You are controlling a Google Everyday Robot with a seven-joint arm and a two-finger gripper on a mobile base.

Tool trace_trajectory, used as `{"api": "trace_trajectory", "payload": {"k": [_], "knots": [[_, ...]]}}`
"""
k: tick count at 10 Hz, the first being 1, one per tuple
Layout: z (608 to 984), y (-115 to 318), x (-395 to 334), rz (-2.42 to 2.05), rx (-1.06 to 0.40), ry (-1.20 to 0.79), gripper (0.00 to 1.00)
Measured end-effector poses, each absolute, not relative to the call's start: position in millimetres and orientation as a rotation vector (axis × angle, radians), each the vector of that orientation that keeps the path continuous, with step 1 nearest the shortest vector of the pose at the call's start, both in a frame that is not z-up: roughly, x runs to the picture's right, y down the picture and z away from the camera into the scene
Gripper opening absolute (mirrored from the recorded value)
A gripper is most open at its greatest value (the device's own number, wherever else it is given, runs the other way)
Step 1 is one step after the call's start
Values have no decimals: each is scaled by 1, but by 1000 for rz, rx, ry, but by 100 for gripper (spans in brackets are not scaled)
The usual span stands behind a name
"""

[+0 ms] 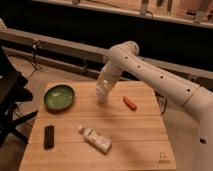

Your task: Place the white sponge in the ceramic cup

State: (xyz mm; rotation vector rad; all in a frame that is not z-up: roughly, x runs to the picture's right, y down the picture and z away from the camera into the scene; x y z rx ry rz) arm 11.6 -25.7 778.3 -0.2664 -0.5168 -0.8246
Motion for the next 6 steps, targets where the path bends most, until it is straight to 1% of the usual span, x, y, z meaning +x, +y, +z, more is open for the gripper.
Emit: {"api": "trace_trajectory", "payload": {"k": [1, 2, 5, 6], "knots": [[782, -27, 11, -824, -266, -520, 22], [788, -29, 9, -825, -266, -526, 34], [800, -33, 8, -826, -260, -532, 62], [806, -35, 5, -833, -256, -537, 73]]}}
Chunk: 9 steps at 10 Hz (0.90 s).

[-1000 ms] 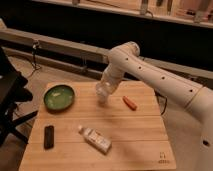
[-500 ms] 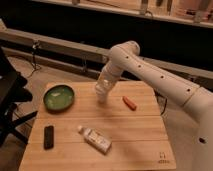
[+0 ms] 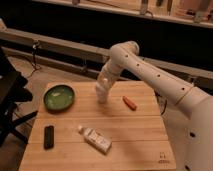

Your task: Place the white sponge in the ceramic cup

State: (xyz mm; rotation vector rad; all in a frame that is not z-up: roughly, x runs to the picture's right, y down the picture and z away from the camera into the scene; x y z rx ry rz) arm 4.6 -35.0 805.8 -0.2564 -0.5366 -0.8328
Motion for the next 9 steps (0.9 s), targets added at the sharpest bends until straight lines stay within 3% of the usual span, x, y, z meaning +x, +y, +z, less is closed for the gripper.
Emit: {"api": "trace_trajectory", "payload": {"k": [1, 5, 9], "knots": [[810, -36, 0, -842, -255, -540, 77], [822, -38, -10, -868, -255, -531, 76], [818, -32, 3, -842, -254, -534, 40]]}}
